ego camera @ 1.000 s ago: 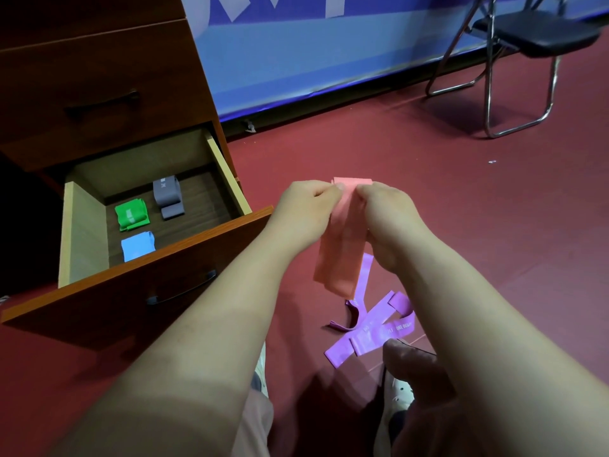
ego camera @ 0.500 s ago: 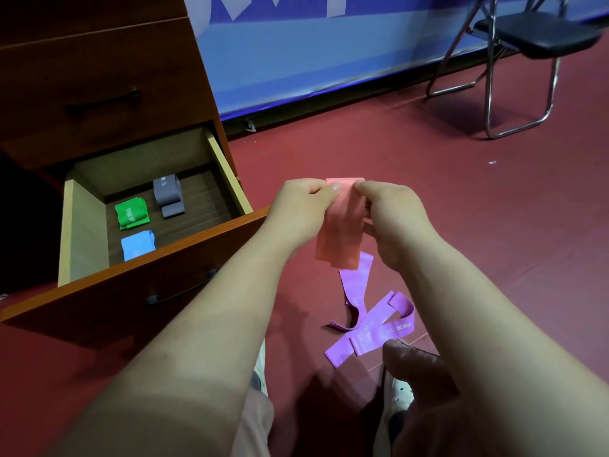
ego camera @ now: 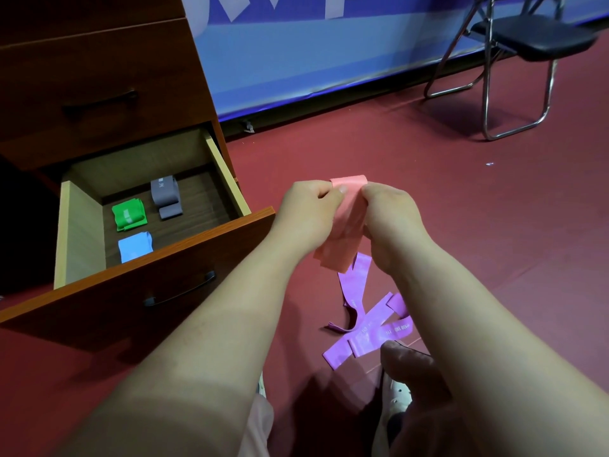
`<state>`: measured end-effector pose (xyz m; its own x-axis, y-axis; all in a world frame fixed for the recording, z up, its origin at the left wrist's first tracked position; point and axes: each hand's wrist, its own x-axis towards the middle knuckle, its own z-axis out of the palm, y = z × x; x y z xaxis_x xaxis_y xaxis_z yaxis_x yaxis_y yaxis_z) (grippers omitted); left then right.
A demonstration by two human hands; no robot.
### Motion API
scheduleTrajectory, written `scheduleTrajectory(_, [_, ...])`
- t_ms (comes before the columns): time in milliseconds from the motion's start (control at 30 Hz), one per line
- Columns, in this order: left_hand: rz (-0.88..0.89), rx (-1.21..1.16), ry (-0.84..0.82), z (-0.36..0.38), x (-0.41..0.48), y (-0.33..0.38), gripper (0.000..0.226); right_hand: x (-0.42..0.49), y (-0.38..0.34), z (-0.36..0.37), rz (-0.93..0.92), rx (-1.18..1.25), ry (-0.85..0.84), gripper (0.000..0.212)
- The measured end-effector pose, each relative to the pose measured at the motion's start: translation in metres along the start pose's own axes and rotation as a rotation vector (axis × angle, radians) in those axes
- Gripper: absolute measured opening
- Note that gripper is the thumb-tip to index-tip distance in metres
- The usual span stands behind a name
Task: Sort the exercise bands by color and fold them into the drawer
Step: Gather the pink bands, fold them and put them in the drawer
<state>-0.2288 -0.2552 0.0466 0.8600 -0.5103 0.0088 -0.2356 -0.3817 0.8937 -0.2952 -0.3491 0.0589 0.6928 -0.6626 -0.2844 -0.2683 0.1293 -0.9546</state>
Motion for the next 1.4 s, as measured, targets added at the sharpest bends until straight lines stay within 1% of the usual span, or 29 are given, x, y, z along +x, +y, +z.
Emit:
scheduleTrajectory(67, [-0.003, -0.003, 0.006, -0.001, 0.001, 0.0, 0.043, 0.001, 0.0, 0.001, 0.017, 0.045, 0.009, 0.02])
scheduleTrajectory(100, [-0.008, -0.007, 0.009, -0.002, 0.001, 0.0, 0.043, 0.001, 0.0, 0.001, 0.013, 0.047, 0.01, 0.019])
scheduleTrajectory(167, [-0.012, -0.007, 0.019, -0.003, 0.0, 0.001, 0.042, 0.002, 0.001, 0.0, -0.008, 0.042, -0.006, 0.019])
scheduleTrajectory(267, [-0.009, 0.014, 0.038, -0.005, 0.001, -0.001, 0.04, 0.005, 0.002, -0.004, -0.067, 0.006, -0.034, 0.024])
scheduleTrajectory(433, [0.003, -0.014, 0.107, -0.008, 0.003, -0.003, 0.028, 0.004, -0.001, -0.007, -0.16, -0.08, 0.011, 0.025])
scheduleTrajectory(533, [0.016, -0.033, 0.122, -0.008, 0.002, -0.001, 0.021, 0.007, -0.003, -0.009, -0.18, -0.076, 0.055, 0.018])
scheduleTrajectory(600, [0.032, -0.044, 0.141, -0.008, 0.004, 0.0, 0.017, 0.008, -0.004, -0.011, -0.179, -0.021, 0.054, 0.026])
scheduleTrajectory(700, [0.063, -0.071, 0.135, -0.009, 0.007, 0.0, 0.012, 0.003, -0.008, -0.011, -0.174, 0.039, 0.038, 0.017])
scheduleTrajectory(800, [0.073, -0.166, 0.106, -0.008, 0.006, 0.002, 0.011, 0.001, -0.01, -0.009, -0.148, 0.09, 0.042, 0.022])
scheduleTrajectory(900, [0.05, -0.243, 0.114, -0.006, 0.005, 0.004, 0.013, 0.002, -0.009, -0.008, -0.128, 0.136, 0.022, 0.018])
scheduleTrajectory(967, [0.062, -0.258, 0.128, -0.006, 0.004, 0.006, 0.015, 0.001, -0.008, -0.007, -0.124, 0.14, 0.02, 0.015])
scheduleTrajectory(1067, [0.07, -0.28, 0.143, -0.006, 0.003, 0.007, 0.016, 0.001, -0.009, -0.007, -0.125, 0.165, 0.018, 0.019])
scheduleTrajectory(1233, [0.037, -0.329, 0.159, -0.006, 0.005, 0.005, 0.015, 0.001, -0.008, -0.008, -0.101, 0.267, -0.02, 0.014])
scheduleTrajectory(1300, [0.013, -0.387, 0.152, -0.007, 0.005, 0.004, 0.017, 0.003, -0.008, -0.008, -0.09, 0.307, -0.042, 0.018])
scheduleTrajectory(1400, [-0.02, -0.478, 0.134, -0.007, 0.005, 0.005, 0.015, 0.004, -0.006, -0.008, -0.084, 0.273, -0.056, 0.023])
